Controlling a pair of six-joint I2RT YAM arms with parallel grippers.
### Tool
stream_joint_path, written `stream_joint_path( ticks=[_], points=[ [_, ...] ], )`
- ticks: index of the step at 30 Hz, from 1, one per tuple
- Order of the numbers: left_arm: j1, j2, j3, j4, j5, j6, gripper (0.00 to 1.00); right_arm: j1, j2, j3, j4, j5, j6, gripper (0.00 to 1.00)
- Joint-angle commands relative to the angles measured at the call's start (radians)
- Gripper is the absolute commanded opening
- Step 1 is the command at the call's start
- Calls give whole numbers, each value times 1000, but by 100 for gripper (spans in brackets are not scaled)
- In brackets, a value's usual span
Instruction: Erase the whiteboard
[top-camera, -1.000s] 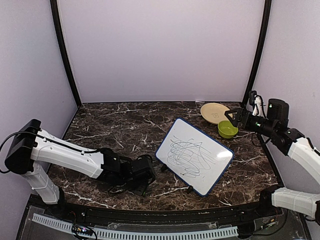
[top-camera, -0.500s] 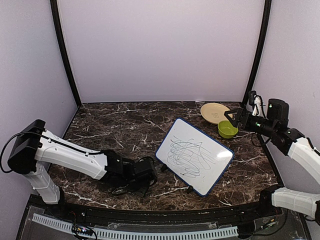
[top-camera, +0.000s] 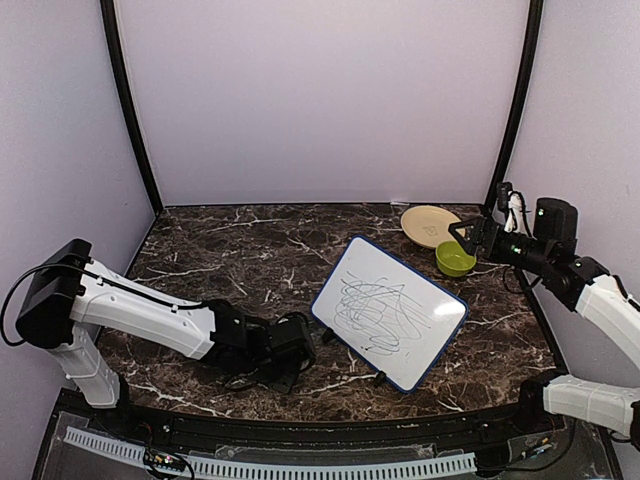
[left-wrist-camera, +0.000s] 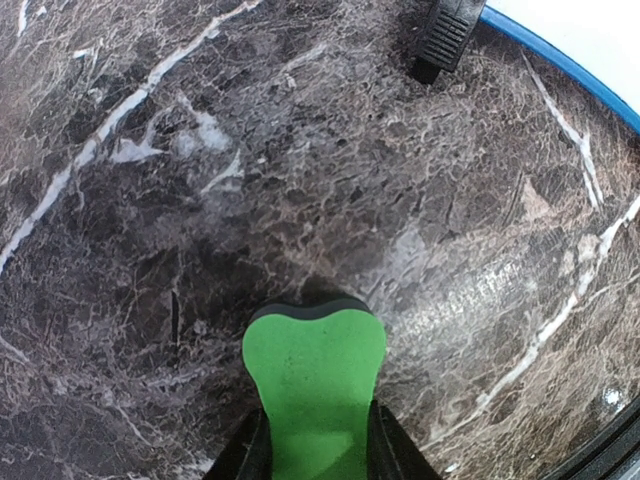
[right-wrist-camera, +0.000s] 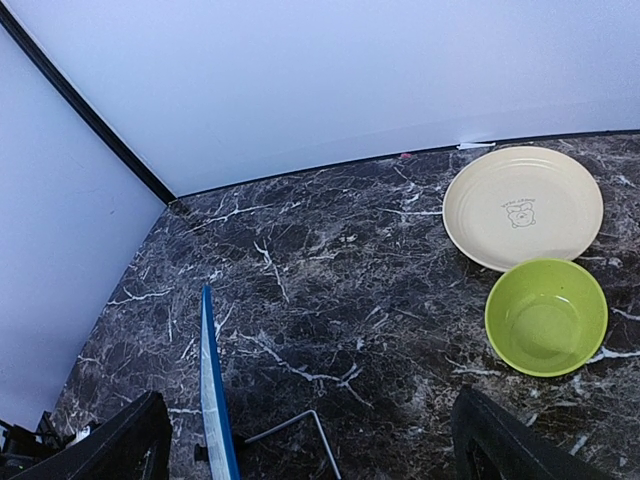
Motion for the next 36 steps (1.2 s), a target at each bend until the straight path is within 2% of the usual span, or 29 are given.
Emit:
stream_joint_path(
  ticks=[1, 6, 12, 17, 22, 30, 36],
  points=[
    [-6, 27, 23, -32, -3, -9, 36, -6, -15, 9, 3, 8, -10, 99],
    [-6, 36, 34, -46, -1, -12, 38, -6, -15, 9, 4, 6, -8, 98],
    [-6, 47, 47, -63, -8, -16, 34, -6, -16, 10, 1, 8, -11, 99],
    [-6, 14, 42, -61, -38, -12, 18, -6, -18, 13, -16, 2, -12, 98],
    [-6, -43, 42, -58, -95, 26, 9, -6, -27, -1, -47, -36, -19, 99],
    [36, -143, 17, 109, -127, 126, 6, -8, -15, 25, -170, -156, -38, 98],
    [108, -223, -28, 310, -74, 223, 5, -9, -37, -11, -223, -273, -10, 82]
  ],
)
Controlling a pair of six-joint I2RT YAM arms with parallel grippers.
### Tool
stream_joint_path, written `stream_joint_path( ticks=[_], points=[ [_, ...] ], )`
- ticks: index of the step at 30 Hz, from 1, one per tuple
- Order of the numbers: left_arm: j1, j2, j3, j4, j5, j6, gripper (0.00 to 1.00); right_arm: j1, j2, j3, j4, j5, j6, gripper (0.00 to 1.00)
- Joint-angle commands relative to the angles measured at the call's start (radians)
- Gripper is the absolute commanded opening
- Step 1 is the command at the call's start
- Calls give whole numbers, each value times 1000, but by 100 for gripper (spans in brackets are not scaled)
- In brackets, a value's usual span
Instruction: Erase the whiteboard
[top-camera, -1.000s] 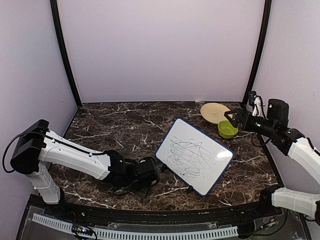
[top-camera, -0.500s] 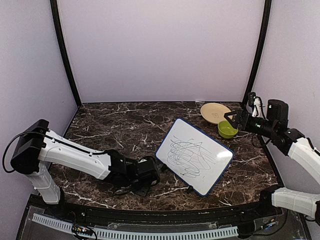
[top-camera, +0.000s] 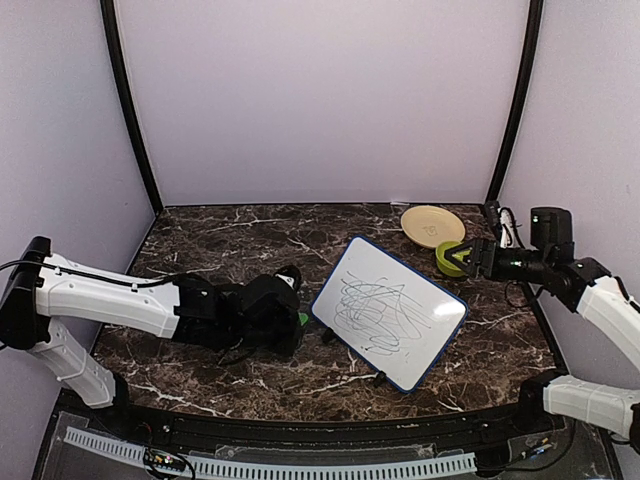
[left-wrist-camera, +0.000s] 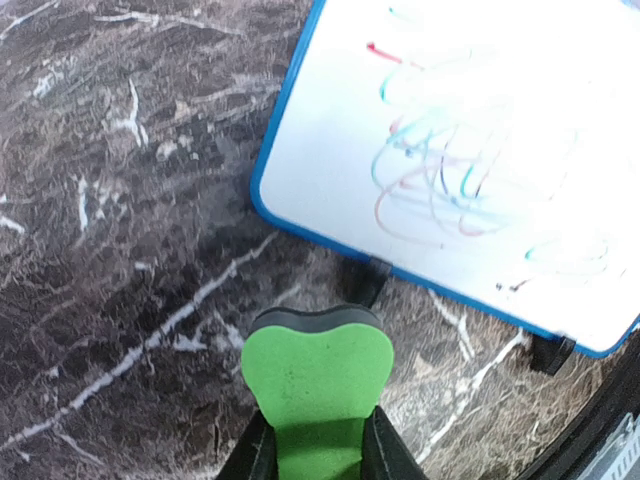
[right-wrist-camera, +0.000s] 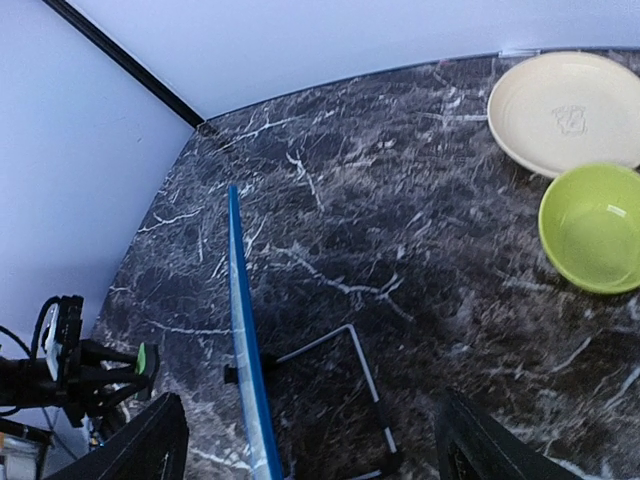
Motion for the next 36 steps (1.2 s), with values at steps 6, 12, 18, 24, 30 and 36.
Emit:
stream_joint_path(
  ticks=[6, 12, 18, 24, 30, 36],
  points=[
    [68, -60, -31, 285, 30, 209, 4, -4, -72, -58, -59, -209, 73, 69],
    [105, -9, 15, 431, 95, 347, 2, -5, -68, -81, -139, -203, 34, 66],
    [130, 125, 176, 411, 162, 421, 1, -5, -56, -82, -171, -201, 16, 57],
    [133, 248, 332, 365, 187, 452, 1, -5, -51, -98, -168, -219, 17, 41],
    [133, 352, 484, 253, 155, 460, 0, -5, -60, -112, -143, -229, 22, 28],
    [133, 376, 518, 228, 134, 459, 0, -5, -58, -125, -116, -235, 25, 24]
  ],
)
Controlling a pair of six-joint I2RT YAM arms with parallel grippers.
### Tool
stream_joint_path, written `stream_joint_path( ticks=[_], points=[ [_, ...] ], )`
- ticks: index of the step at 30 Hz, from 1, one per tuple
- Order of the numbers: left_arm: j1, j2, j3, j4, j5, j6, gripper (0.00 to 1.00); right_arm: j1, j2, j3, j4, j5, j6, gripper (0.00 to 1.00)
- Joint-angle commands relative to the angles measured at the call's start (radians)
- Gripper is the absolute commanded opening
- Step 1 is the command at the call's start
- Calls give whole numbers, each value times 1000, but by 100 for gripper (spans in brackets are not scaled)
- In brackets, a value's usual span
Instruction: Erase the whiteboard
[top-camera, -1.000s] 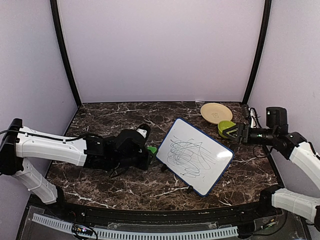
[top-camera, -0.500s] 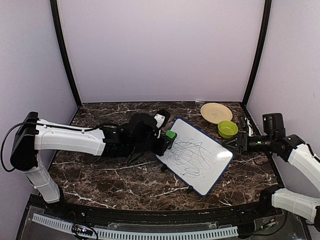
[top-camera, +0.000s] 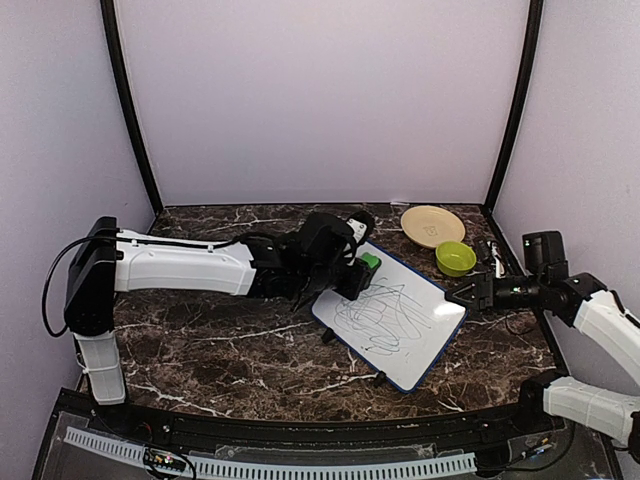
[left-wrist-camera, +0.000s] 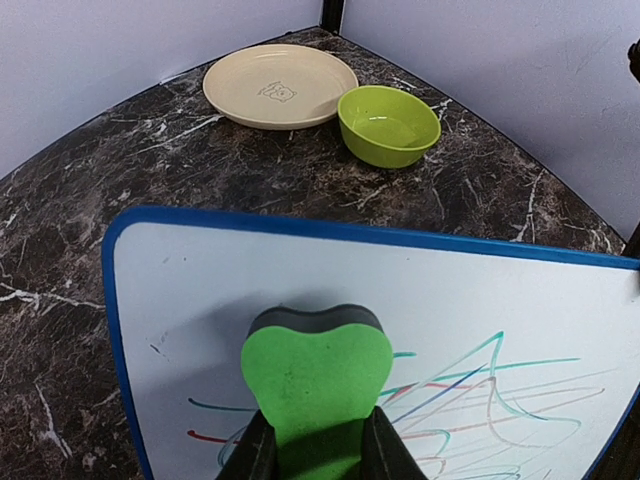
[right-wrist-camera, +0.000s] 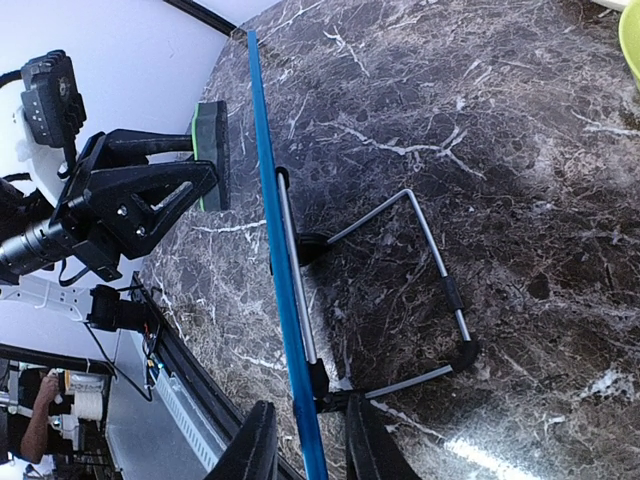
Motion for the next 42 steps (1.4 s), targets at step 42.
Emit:
stream_joint_path(
  ticks=[42],
  points=[
    [-11, 67, 76, 0, 83, 82, 0, 83, -46, -108, 216, -14, 21, 0]
  ],
)
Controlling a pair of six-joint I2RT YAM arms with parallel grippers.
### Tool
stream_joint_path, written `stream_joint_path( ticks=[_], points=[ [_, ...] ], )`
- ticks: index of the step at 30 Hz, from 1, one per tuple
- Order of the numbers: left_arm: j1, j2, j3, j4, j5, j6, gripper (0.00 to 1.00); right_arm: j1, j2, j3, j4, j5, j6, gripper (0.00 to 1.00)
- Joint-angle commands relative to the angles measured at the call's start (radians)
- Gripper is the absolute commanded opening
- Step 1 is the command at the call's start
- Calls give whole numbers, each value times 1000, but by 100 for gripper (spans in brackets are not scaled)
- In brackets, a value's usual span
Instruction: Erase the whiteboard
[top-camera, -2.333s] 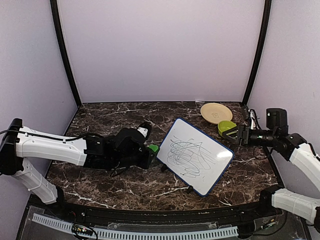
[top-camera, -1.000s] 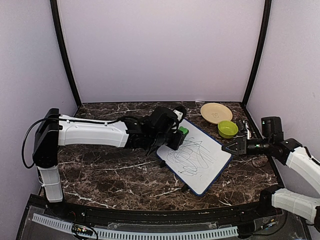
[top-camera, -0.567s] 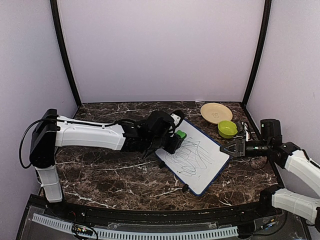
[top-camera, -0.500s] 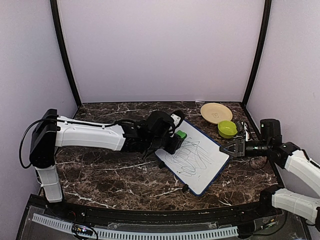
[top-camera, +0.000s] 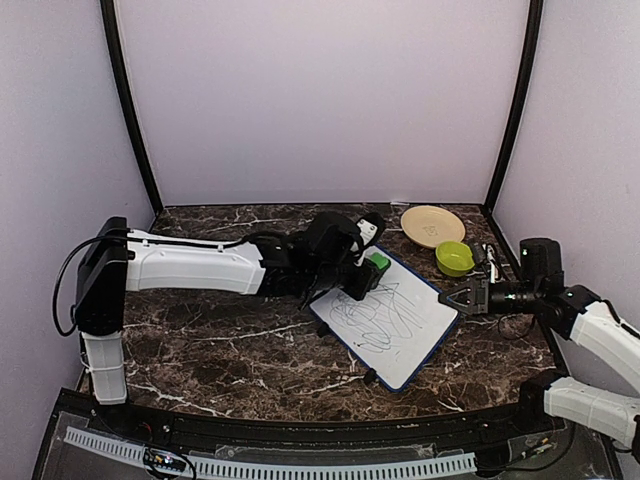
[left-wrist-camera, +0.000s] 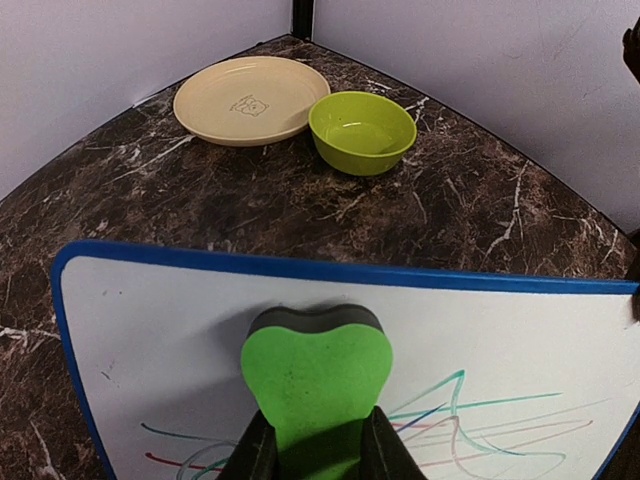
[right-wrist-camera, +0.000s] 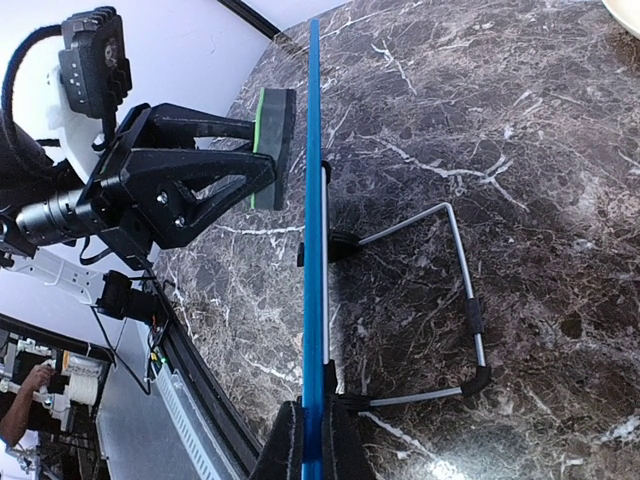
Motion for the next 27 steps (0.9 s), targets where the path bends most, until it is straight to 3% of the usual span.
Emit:
stream_joint_path(
  ticks=[1, 10, 15, 27],
  points=[
    [-19, 27, 30, -15, 49, 9, 0, 14, -9, -15, 26, 5, -2, 0],
    [-126, 115, 118, -4, 50, 99, 0, 14, -10, -14, 25, 2, -3, 0],
    [-129, 118, 112, 3, 62, 75, 0, 14, -19, -12, 22, 5, -3, 0],
    [39, 56, -7, 62, 29, -4, 0, 14, -23, -10, 19, 6, -7, 0]
  ],
)
